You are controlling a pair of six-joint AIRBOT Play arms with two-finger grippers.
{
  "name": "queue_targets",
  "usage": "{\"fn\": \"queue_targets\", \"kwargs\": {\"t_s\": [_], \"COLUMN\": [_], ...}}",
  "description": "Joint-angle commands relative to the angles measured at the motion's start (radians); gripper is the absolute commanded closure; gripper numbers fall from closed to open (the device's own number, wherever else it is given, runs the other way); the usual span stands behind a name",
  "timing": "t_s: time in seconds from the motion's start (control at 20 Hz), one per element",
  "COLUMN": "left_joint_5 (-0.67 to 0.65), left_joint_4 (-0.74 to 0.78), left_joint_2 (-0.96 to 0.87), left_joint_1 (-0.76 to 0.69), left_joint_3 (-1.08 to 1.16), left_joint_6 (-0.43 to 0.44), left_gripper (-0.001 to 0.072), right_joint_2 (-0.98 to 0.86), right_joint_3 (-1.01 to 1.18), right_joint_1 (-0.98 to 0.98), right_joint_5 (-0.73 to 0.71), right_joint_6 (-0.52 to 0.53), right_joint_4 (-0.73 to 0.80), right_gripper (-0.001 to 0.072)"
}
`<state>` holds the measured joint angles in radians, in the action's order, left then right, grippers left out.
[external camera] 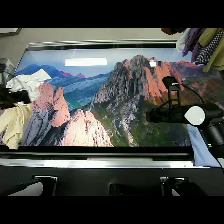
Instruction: Fold the clothes and pants, and hang the long-sleeved shirts on hangers.
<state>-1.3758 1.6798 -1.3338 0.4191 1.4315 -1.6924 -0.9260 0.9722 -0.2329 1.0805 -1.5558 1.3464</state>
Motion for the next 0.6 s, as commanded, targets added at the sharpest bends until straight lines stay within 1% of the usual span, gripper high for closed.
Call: {"fn": "queue_targets", "kwargs": {"t_s": [0.0, 0.05, 0.1, 0.2, 0.3, 0.45, 0.5, 0.55], "left_joint_5": [0.100, 0.124, 0.149, 0.188, 0.199, 0.215, 0.224, 0.230], "left_joint_4": [0.022, 0.018, 0.011, -0.033, -0.042, -0.041, -0.041, -0.041], "left_joint_2": [-0.051, -0.075, -0.100, -0.171, -0.253, -0.354, -0.375, -0.395], "left_joint_1": [0.255, 0.307, 0.347, 0.400, 0.408, 0.390, 0.382, 0.372], "left_joint_3": [0.001, 0.001, 0.001, 0.001, 0.001, 0.001, 0.001, 0.001], "left_joint_6": [0.082, 0.108, 0.107, 0.117, 0.138, 0.138, 0.138, 0.138], "left_gripper": [-0.0013, -0.0013, -0.0013, -0.0013, -0.0013, -0.0013, -0.0013, -0.0013], "right_joint_2": [0.000, 0.000, 0.000, 0.000, 0.000, 0.000, 0.000, 0.000], "right_joint_3": [0.001, 0.001, 0.001, 0.001, 0.001, 0.001, 0.001, 0.001], "right_joint_1": [-0.001, -0.001, -0.001, -0.001, -0.001, -0.001, -0.001, -0.001], "right_joint_5": [0.006, 0.009, 0.011, 0.010, 0.010, 0.010, 0.010, 0.011], "right_joint_6": [0.000, 0.000, 0.000, 0.000, 0.000, 0.000, 0.000, 0.000], "right_joint_4": [0.000, 0.000, 0.000, 0.000, 0.000, 0.001, 0.000, 0.000], "right_gripper": [0.0557, 0.0556, 0.0552, 0.0450, 0.0447, 0.0447, 0.0442, 0.0422]}}
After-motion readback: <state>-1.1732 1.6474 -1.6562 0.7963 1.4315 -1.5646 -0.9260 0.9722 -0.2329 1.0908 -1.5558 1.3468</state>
